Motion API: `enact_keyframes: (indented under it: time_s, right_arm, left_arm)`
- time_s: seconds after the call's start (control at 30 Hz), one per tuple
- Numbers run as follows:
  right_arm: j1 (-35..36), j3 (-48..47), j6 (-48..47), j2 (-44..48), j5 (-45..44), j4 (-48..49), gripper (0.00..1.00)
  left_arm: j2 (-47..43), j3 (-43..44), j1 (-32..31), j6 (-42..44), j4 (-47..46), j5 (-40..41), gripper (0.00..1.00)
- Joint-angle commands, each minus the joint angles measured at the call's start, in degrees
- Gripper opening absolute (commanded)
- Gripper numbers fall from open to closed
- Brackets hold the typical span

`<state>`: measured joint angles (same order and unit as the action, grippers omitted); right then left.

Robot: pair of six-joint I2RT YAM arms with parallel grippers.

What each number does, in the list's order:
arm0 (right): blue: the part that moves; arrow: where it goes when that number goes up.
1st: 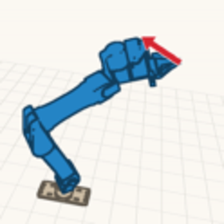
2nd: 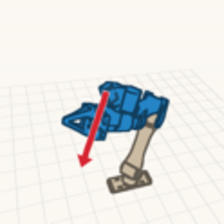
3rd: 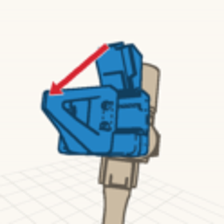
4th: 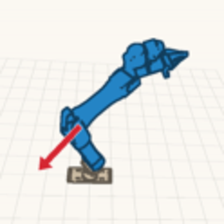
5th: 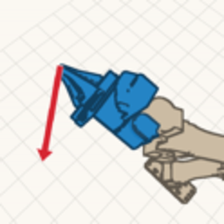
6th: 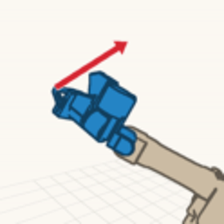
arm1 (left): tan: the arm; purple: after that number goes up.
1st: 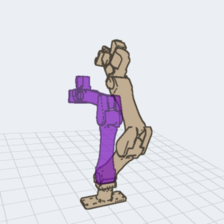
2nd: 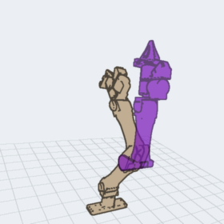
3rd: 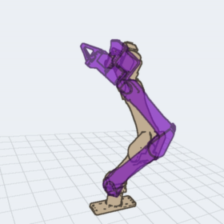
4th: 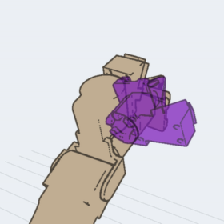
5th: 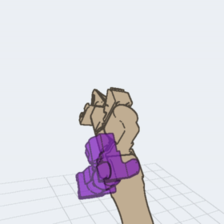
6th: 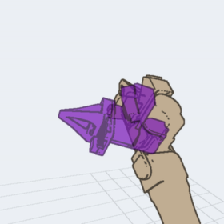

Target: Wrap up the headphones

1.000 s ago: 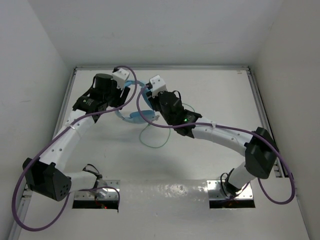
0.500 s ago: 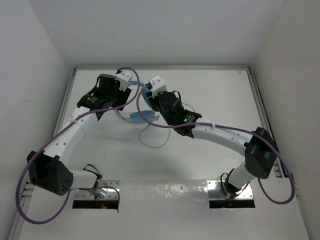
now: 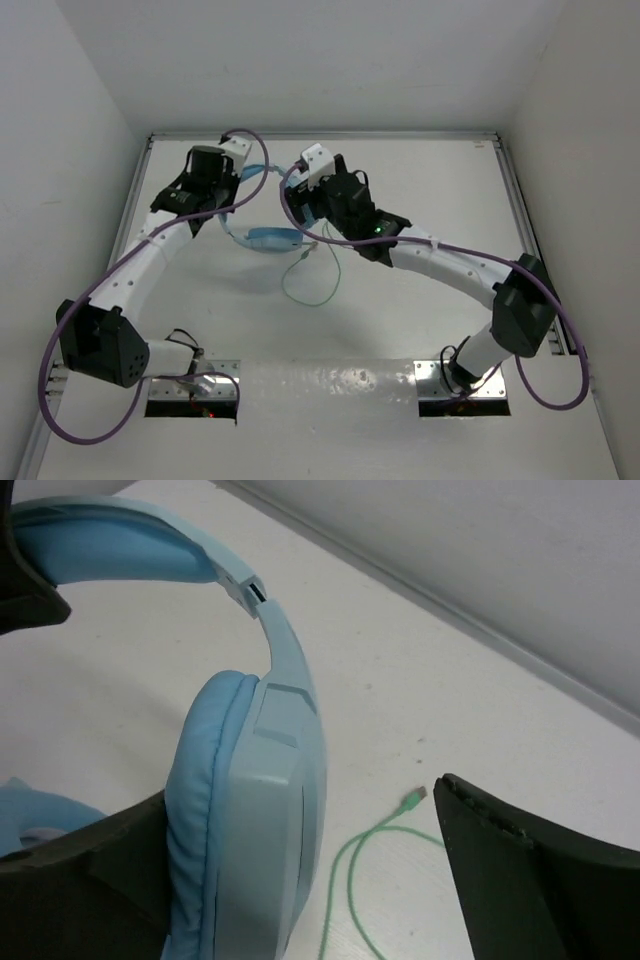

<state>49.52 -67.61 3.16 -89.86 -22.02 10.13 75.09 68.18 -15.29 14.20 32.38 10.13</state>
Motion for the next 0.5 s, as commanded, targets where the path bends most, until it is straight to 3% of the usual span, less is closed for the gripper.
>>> enact_keyframes:
  time_s: [0.0,0.13,0.3,0.4,0.47]
  right_arm:
    - [-5.1,-2.5,0.6,5.9,12.9,2.9,0.99]
    - [-11.4,3.3,-0.6,15.3,26.1,3.1,0.99]
    - [-11.6,15.6,-12.6,24.5,35.6,4.7,0.99]
    - [-11.7,24.0,-19.6,25.0,37.9,6.0,0.98]
    - [-11.7,27.0,-23.0,21.9,37.1,5.2,0.93]
  left_arm:
    - [-2.1,3.1,5.6,0.0,1.2,-9.2,0.00]
    - [-0.8,5.9,13.4,-0.9,2.3,-14.5,0.00]
    - [-0.7,12.0,21.2,-6.0,3.7,-22.5,0.00]
    - [-1.3,17.1,22.3,-9.8,4.7,-25.9,0.00]
    - [-1.6,20.1,22.3,-12.6,5.1,-26.3,0.00]
